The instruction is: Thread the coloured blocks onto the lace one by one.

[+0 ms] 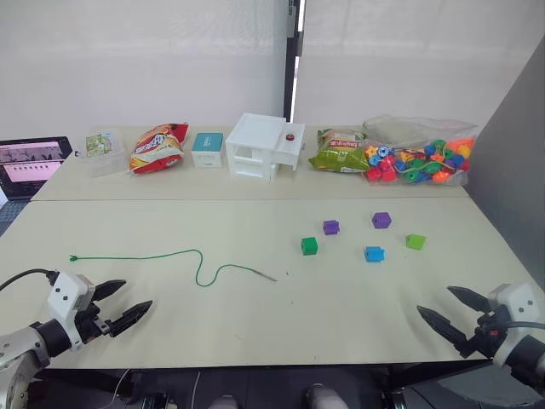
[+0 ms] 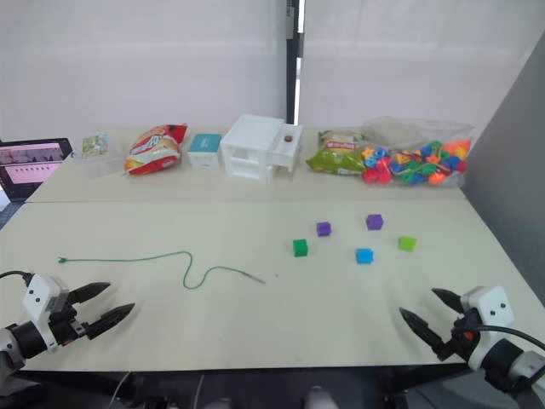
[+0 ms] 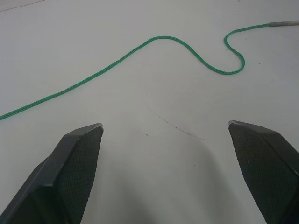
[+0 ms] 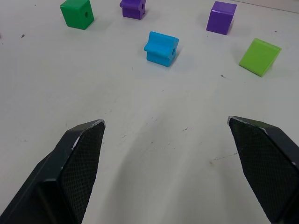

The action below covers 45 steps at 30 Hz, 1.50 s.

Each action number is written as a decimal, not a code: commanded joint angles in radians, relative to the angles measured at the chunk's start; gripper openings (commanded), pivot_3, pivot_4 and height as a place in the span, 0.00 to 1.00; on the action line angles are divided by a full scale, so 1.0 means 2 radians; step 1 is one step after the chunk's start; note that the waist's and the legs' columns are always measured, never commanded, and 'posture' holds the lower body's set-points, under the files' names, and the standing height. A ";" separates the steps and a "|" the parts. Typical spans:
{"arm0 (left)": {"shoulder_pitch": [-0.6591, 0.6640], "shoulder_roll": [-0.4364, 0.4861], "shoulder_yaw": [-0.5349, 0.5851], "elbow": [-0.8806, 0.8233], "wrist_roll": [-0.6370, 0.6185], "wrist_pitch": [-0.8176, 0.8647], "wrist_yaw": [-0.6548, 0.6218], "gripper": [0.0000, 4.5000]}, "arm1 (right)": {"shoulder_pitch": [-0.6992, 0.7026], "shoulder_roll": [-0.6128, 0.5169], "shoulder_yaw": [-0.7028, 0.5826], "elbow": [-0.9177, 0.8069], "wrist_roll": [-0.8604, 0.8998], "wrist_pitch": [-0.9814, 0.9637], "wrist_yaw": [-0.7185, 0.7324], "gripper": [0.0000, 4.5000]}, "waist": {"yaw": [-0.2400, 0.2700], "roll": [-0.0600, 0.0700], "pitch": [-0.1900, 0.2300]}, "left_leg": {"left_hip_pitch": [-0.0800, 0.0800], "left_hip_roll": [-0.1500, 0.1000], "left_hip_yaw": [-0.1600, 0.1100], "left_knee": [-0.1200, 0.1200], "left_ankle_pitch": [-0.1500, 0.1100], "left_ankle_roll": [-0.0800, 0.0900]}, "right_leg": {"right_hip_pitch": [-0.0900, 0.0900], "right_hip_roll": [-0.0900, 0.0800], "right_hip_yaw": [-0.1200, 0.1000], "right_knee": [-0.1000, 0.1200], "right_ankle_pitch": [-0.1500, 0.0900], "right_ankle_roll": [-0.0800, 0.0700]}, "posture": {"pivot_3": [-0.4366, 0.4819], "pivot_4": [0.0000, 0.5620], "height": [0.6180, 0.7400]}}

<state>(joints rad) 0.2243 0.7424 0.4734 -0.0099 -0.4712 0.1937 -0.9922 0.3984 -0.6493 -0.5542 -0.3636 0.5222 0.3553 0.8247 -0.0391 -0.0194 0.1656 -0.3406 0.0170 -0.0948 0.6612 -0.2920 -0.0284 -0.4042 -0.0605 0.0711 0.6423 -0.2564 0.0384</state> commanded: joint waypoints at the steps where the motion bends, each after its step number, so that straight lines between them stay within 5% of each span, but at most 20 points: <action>1: -0.017 0.001 -0.007 -0.030 -0.008 -0.002 0.000 1.00 | -0.007 0.005 0.000 -0.020 0.001 -0.004 -0.018 0.99 | 0.000 0.000 0.000 | 0.000 0.000 0.000 0.000 0.000 0.000 | 0.000 0.000 0.000 0.000 0.000 0.000 | 0.48 0.27 1.00; 6: -0.117 0.001 -0.089 -0.068 -0.034 0.040 -0.028 1.00 | -0.004 0.040 0.038 -0.086 0.012 0.026 -0.065 0.99 | 0.010 0.000 0.000 | 0.000 0.000 -0.001 0.000 0.000 0.000 | 0.000 0.000 0.000 0.000 0.000 0.000 | 0.48 0.27 1.00; 13: -0.250 -0.002 -0.202 0.000 -0.014 0.035 -0.130 1.00 | -0.022 0.029 0.092 -0.139 0.020 0.056 -0.067 0.99 | 0.003 0.000 0.000 | 0.000 0.000 0.000 0.000 0.000 0.000 | 0.000 0.000 0.000 0.000 0.000 0.000 | 0.48 0.27 1.00; 21: -0.459 -0.074 -0.329 0.283 0.095 -0.131 -0.291 1.00 | -0.080 -0.033 0.171 -0.189 0.026 0.101 -0.046 0.99 | 0.005 0.000 0.000 | -0.001 -0.001 -0.001 0.001 0.000 0.000 | 0.001 0.000 0.000 0.000 0.000 0.000 | 0.48 0.27 1.00; 27: -0.579 -0.132 -0.375 0.498 0.148 -0.247 -0.311 1.00 | -0.111 -0.042 0.195 -0.216 0.033 0.125 -0.066 0.99 | 0.002 0.000 0.000 | -0.005 -0.002 -0.002 0.006 -0.002 0.004 | -0.001 0.000 -0.001 0.000 0.000 0.000 | 0.48 0.27 1.00; 42: -0.624 -0.161 -0.399 0.634 0.218 -0.336 -0.311 1.00 | -0.085 -0.025 0.166 -0.263 0.034 0.137 -0.131 0.99 | 0.000 -0.001 0.000 | -0.006 -0.002 -0.004 0.009 -0.003 0.006 | 0.000 0.000 -0.001 0.002 0.000 0.002 | 0.48 0.27 1.00; 45: -0.622 -0.166 -0.404 0.639 0.225 -0.335 -0.311 0.83 | -0.087 -0.022 0.164 -0.266 0.034 0.139 -0.139 1.00 | 0.001 -0.001 0.000 | -0.006 -0.002 -0.004 0.009 -0.003 0.006 | 0.000 0.000 -0.001 0.002 0.000 0.002 | 0.48 0.27 1.00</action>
<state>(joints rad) -1.0201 0.4152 -0.3236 1.2528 -0.0488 -0.4775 -1.6039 0.2278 -0.6964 -0.2025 -0.8548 0.5734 0.6329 0.5561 -0.0379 -0.0209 0.1664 -0.3517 0.0126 -0.1024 0.6799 -0.2988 -0.0160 -0.4050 -0.0599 0.0687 0.6463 -0.2561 0.0415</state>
